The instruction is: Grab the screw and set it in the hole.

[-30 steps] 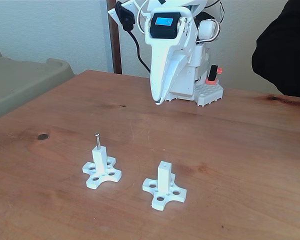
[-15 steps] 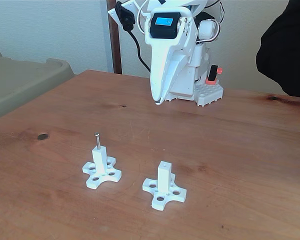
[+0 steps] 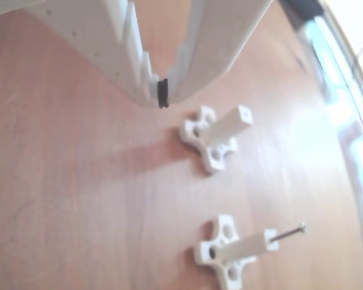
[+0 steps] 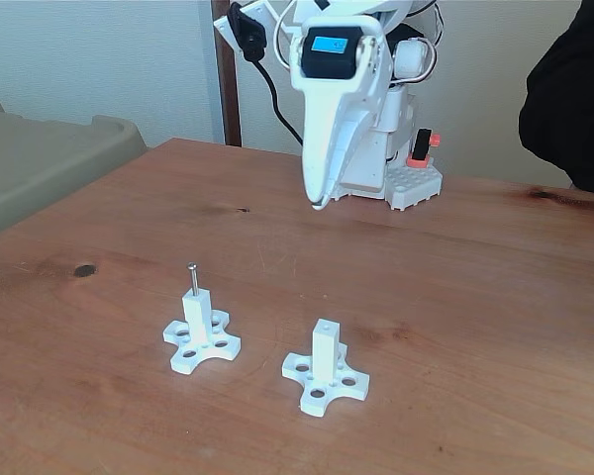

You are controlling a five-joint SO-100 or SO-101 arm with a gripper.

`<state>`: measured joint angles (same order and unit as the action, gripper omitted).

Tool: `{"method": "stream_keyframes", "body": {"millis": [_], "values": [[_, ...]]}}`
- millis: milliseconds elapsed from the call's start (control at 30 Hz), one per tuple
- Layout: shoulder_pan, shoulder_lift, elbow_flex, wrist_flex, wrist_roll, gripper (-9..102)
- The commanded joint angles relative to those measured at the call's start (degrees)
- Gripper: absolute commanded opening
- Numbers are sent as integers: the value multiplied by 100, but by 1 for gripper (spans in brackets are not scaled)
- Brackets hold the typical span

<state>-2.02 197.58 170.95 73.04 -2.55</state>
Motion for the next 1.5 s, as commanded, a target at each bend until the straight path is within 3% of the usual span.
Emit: {"method": "stream_keyframes", "body": {"millis": [0, 333, 633, 1067, 1467], "values": [[-97, 105, 88, 264, -88, -4], [202, -1257, -369, -308, 26, -4], [334, -2804, -1854, -483, 88, -4], [589, -4790, -3937, -396, 369, -4], [905, -6680, -5880, 202, 686, 7]]}}
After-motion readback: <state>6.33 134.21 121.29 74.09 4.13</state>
